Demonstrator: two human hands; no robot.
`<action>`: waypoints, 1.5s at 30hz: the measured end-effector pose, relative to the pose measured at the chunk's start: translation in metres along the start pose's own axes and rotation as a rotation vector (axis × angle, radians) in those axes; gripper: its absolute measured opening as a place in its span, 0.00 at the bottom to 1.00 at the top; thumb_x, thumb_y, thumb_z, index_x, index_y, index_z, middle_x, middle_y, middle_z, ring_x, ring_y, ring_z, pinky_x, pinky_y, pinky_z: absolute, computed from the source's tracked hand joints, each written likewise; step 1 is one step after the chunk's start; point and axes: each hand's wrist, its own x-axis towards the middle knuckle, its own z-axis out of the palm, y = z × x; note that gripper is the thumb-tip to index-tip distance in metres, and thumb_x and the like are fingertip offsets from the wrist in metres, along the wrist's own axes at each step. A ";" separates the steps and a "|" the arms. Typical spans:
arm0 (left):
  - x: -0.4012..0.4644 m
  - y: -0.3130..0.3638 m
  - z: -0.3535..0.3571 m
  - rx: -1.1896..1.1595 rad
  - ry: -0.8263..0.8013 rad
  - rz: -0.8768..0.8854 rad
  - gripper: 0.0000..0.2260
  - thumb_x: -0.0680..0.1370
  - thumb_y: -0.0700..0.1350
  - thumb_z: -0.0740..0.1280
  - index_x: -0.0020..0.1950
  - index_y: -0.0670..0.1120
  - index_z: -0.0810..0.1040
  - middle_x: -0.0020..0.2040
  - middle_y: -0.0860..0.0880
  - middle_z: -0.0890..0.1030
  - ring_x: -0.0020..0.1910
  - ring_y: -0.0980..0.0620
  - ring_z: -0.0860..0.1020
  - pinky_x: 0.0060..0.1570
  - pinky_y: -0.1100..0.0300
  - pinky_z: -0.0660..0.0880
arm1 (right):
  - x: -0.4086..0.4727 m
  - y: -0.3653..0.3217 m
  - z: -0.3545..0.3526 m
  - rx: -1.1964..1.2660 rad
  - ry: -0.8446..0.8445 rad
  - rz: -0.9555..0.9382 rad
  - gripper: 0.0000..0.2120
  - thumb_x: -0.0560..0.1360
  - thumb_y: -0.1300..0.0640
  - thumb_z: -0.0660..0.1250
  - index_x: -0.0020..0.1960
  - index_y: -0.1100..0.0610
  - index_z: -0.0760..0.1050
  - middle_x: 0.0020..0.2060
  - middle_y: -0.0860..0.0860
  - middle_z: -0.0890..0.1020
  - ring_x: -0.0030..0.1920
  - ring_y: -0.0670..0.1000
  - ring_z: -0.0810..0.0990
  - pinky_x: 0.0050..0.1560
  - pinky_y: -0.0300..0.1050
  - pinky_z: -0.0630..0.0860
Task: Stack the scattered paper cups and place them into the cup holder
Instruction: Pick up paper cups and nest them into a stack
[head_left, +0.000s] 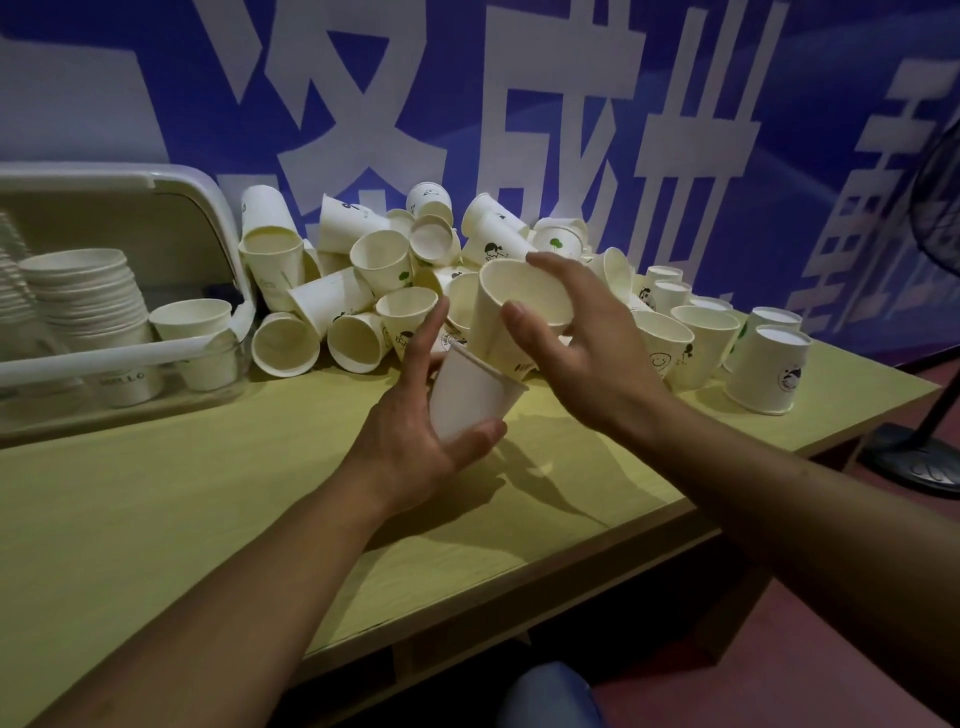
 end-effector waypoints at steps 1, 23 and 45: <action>-0.001 0.000 -0.001 -0.007 0.003 0.006 0.50 0.71 0.56 0.77 0.72 0.77 0.39 0.66 0.58 0.64 0.59 0.54 0.74 0.53 0.50 0.79 | -0.003 -0.001 0.002 0.030 -0.017 0.022 0.34 0.74 0.32 0.59 0.74 0.48 0.66 0.69 0.48 0.73 0.61 0.49 0.75 0.57 0.49 0.76; -0.001 0.003 0.003 -0.132 0.002 -0.007 0.35 0.67 0.58 0.73 0.65 0.79 0.58 0.58 0.68 0.70 0.48 0.65 0.76 0.45 0.59 0.80 | -0.012 0.093 -0.004 0.124 0.550 0.690 0.36 0.71 0.53 0.76 0.70 0.49 0.59 0.72 0.54 0.62 0.72 0.56 0.62 0.70 0.52 0.62; -0.002 -0.001 0.004 -0.050 -0.129 -0.031 0.40 0.71 0.52 0.78 0.69 0.79 0.57 0.59 0.72 0.67 0.51 0.60 0.78 0.47 0.56 0.82 | -0.015 0.030 -0.005 0.505 0.327 0.231 0.32 0.78 0.50 0.68 0.76 0.46 0.56 0.62 0.51 0.69 0.56 0.48 0.77 0.45 0.40 0.82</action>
